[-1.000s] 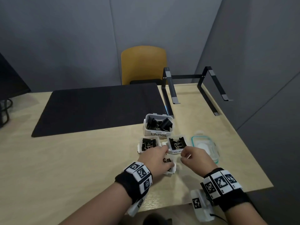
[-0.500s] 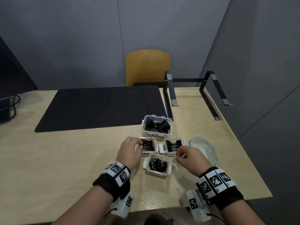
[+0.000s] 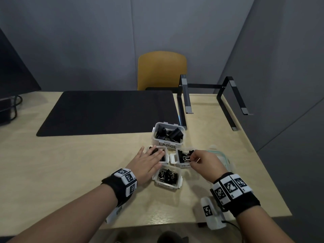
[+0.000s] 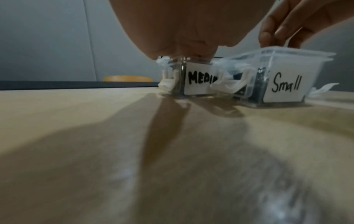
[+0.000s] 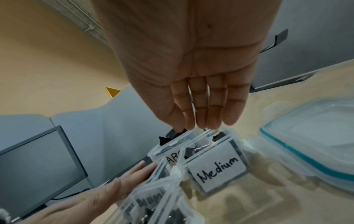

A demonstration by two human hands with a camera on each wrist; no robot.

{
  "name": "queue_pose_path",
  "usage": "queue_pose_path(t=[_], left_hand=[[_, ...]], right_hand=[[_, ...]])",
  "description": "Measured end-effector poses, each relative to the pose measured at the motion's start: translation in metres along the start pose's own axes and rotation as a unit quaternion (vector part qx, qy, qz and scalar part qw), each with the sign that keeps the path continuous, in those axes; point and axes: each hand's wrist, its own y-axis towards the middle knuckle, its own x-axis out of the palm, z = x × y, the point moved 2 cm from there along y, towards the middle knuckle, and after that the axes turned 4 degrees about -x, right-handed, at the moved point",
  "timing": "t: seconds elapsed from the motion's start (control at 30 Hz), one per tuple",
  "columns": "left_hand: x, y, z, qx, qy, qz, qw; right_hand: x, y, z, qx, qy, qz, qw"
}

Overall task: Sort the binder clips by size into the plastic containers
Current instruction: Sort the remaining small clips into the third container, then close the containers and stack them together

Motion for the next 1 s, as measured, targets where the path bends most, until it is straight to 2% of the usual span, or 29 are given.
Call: queue_pose_path(t=[0.2, 0.4, 0.53, 0.67, 0.77, 0.83, 0.93, 1.0], left_hand=[[-0.002, 0.006, -0.006, 0.023, 0.001, -0.019, 1.000], [-0.006, 0.009, -0.008, 0.044, -0.006, -0.035, 0.998], [-0.011, 0.011, -0.007, 0.054, -0.002, -0.039, 0.998], [-0.014, 0.006, -0.010, 0.012, -0.063, 0.014, 0.998], [-0.012, 0.003, -0.015, -0.028, -0.102, 0.017, 0.994], [-0.011, 0.002, -0.017, -0.057, -0.164, 0.022, 0.985], [-0.016, 0.001, -0.019, -0.108, -0.317, 0.041, 0.941], [-0.019, 0.001, -0.018, -0.128, -0.361, 0.048, 0.922]], right_hand=[[-0.008, 0.012, 0.004, 0.005, -0.047, 0.004, 0.999], [0.005, 0.029, -0.001, -0.042, -0.097, -0.090, 0.990], [0.013, 0.036, -0.003, -0.079, -0.161, -0.099, 0.979], [0.011, 0.039, -0.008, -0.077, -0.179, -0.105, 0.975], [0.006, 0.038, -0.011, -0.070, -0.182, -0.108, 0.975], [0.002, 0.038, -0.016, -0.070, -0.186, -0.113, 0.974], [-0.007, 0.037, -0.025, -0.076, -0.191, -0.104, 0.973], [-0.014, 0.037, -0.032, -0.081, -0.187, -0.096, 0.974]])
